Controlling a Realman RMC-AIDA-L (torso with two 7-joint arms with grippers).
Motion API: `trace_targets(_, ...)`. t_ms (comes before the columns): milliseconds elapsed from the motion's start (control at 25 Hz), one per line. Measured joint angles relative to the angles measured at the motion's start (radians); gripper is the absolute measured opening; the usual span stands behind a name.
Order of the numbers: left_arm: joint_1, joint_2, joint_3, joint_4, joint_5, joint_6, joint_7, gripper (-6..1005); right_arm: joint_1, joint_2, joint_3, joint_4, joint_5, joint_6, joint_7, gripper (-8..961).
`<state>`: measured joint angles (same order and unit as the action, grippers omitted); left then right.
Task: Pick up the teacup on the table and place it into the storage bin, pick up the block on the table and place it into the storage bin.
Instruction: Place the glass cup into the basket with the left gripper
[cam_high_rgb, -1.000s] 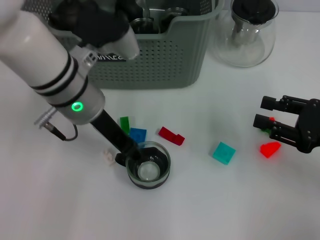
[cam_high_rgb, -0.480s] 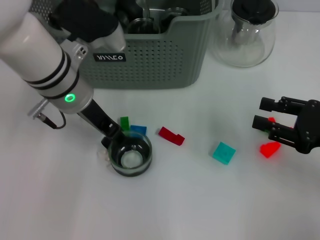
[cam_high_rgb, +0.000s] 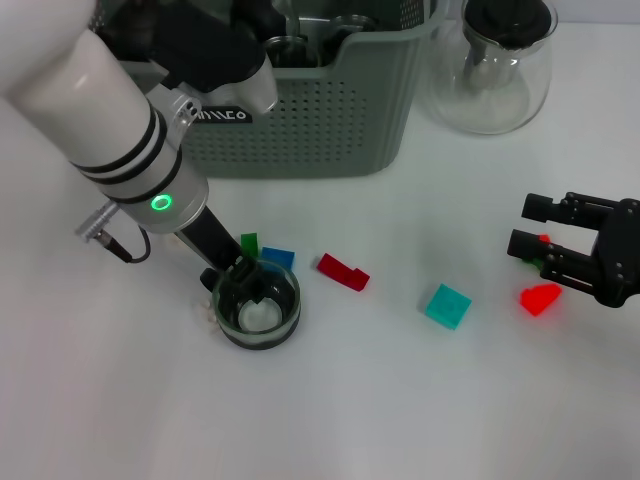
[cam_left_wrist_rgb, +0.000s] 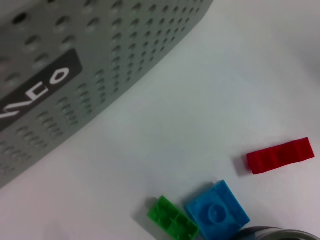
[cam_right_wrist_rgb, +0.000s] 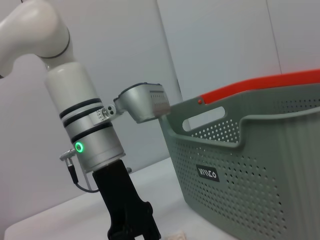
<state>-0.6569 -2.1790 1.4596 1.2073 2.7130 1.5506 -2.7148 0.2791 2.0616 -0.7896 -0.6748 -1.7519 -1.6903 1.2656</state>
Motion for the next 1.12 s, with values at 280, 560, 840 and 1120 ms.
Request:
trace_targets(280, 0.0, 0.001, 0.003, -0.007, 0.0, -0.014, 0.003, 409, 0.0, 0.0, 0.0, 0.0, 0.0, 0.0, 0.0, 548)
trace_targets(560, -0.003, 0.001, 0.0, -0.006, 0.001, -0.004, 0.0, 363, 0.0, 0.0, 0.0, 0.0, 0.0, 0.0, 0.0, 548)
trace_targets(840, -0.004, 0.007, -0.065, 0.0, -0.032, 0.033, 0.023, 74, 0.0, 0.0, 0.004, 0.0, 0.0, 0.001, 0.0, 547)
trace_targets(1120, -0.023, 0.031, -0.47, -0.056, -0.233, 0.233, 0.287, 47, 0.0, 0.0, 0.013, 0.0, 0.0, -0.002, 0.0, 547)
